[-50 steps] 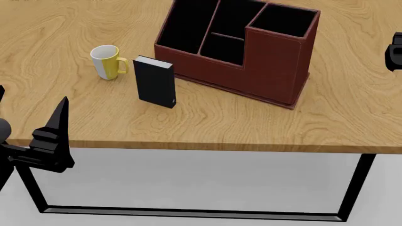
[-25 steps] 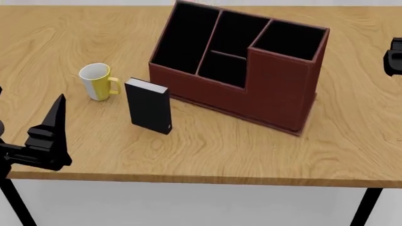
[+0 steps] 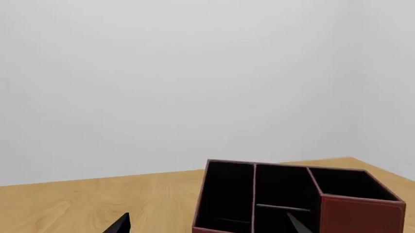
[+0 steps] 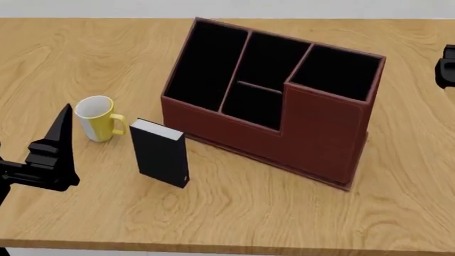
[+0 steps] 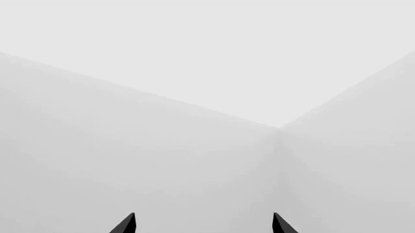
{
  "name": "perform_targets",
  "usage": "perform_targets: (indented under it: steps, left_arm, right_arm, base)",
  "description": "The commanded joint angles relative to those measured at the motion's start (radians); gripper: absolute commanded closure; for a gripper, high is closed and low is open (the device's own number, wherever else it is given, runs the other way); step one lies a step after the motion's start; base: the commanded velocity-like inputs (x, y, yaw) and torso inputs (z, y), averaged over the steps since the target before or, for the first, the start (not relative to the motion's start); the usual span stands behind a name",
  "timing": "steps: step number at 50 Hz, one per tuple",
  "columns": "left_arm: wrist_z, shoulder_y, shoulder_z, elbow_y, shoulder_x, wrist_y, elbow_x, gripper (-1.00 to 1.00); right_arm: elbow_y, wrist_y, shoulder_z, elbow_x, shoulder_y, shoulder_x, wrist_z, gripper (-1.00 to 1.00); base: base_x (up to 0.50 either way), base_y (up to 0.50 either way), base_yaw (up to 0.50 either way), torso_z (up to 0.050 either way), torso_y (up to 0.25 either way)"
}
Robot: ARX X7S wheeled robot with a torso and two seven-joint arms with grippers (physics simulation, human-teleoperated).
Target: Pick up the book and place it in the back compartment of the caddy.
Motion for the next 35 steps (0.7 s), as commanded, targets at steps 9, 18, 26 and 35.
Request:
perform_targets:
  steps: [9, 18, 26, 35]
  left_arm:
    - [0.000, -0.002, 0.009, 0.002, -0.007, 0.006, -0.004, -1.00]
    - [0.001, 0.002, 0.009, -0.002, -0.009, 0.013, -0.005, -1.00]
    - [0.000, 0.003, 0.009, 0.002, -0.013, 0.014, -0.009, -1.00]
    - [-0.001, 0.001, 0.015, 0.001, -0.015, 0.015, -0.010, -1.00]
  right_arm:
    - [0.003, -0.023, 0.005, 0.021, -0.017, 0.017, 0.020, -1.00]
    - [0.005, -0.033, 0.000, 0.021, -0.027, 0.023, 0.027, -1.00]
    - [0.006, -0.036, -0.001, 0.035, -0.022, 0.030, 0.038, -1.00]
    - [0.009, -0.044, 0.002, 0.045, -0.025, 0.038, 0.045, -1.00]
  base:
    - [0.34, 0.00, 0.00, 0.000, 0.001]
    - [0.34, 0.00, 0.00, 0.000, 0.001]
    - [0.34, 0.00, 0.00, 0.000, 0.001]
    - [0.34, 0.00, 0.00, 0.000, 0.001]
